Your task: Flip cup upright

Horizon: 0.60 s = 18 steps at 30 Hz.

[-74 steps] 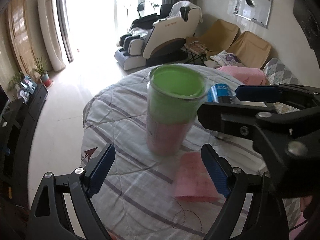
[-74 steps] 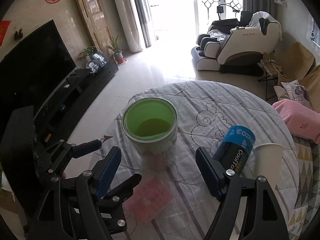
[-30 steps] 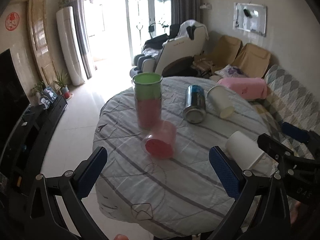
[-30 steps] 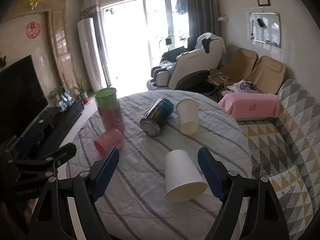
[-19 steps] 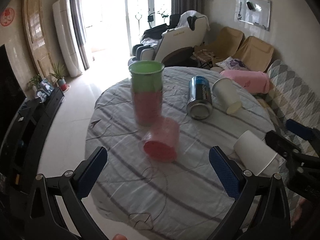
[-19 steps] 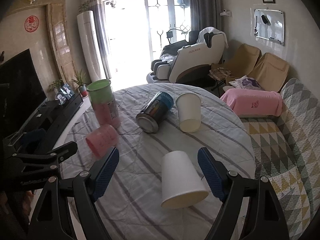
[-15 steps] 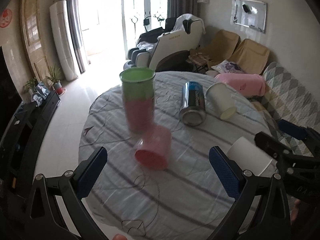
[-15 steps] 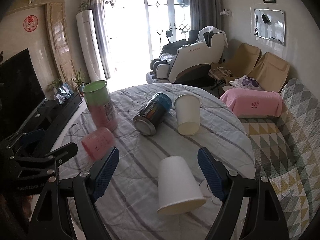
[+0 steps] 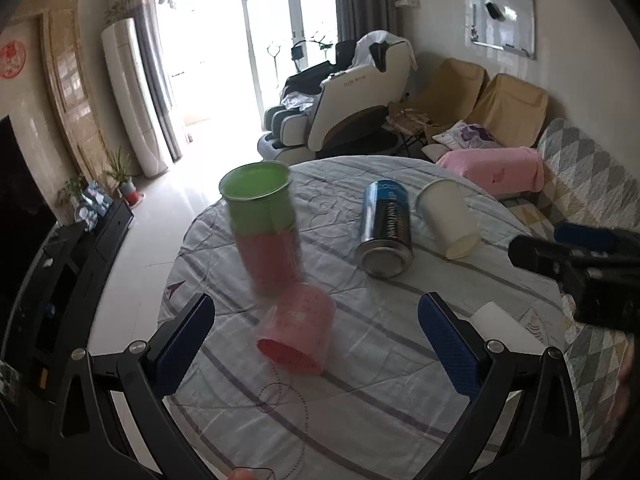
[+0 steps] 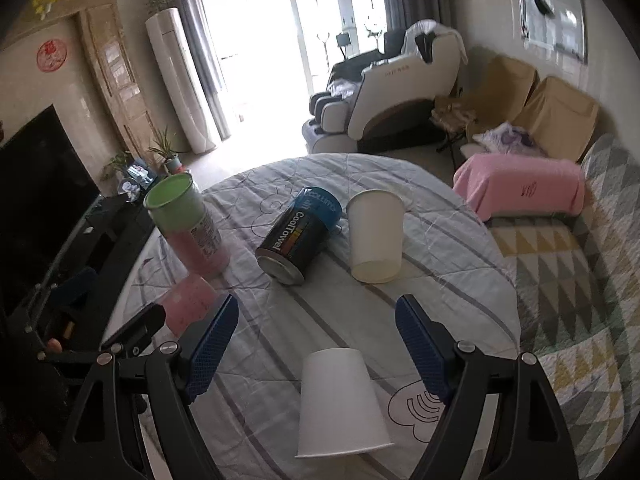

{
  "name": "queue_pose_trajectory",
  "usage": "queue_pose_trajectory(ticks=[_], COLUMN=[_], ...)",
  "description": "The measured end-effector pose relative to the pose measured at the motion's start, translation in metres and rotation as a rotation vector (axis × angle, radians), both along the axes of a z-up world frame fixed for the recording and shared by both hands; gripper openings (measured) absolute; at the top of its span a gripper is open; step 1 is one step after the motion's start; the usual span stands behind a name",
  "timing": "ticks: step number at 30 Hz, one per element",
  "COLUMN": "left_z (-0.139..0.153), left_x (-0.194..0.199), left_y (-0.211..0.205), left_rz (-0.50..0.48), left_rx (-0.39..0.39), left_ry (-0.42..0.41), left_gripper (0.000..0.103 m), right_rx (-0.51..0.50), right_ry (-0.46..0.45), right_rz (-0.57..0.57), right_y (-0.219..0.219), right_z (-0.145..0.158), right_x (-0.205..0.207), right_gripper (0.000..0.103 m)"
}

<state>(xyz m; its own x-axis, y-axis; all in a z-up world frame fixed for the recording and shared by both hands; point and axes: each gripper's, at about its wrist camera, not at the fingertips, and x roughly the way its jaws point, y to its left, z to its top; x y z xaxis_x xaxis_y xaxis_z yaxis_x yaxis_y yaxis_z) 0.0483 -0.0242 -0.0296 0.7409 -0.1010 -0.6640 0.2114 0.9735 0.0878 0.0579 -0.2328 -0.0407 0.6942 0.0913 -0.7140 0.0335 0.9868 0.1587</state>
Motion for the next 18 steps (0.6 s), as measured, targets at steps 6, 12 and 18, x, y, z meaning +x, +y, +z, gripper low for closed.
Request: queue_pose_trajectory(ticks=[6, 12, 18], left_z=[-0.004, -0.014, -0.016], left_x=[-0.010, -0.011, -0.021], left_y=[-0.022, -0.021, -0.021], left_rz=[-0.022, 0.001, -0.014], left_rx=[0.044, 0.055, 0.072], left_ry=[-0.001, 0.029, 0.016], left_gripper=[0.103, 0.103, 0.103], right_rx=[-0.001, 0.035, 0.079], right_ry=[0.048, 0.097, 0.084], right_rz=[0.016, 0.031, 0.031], right_y=[-0.020, -0.034, -0.036], right_z=[-0.004, -0.023, -0.026], right_x=[-0.009, -0.015, -0.016], right_gripper=[0.082, 0.082, 0.082])
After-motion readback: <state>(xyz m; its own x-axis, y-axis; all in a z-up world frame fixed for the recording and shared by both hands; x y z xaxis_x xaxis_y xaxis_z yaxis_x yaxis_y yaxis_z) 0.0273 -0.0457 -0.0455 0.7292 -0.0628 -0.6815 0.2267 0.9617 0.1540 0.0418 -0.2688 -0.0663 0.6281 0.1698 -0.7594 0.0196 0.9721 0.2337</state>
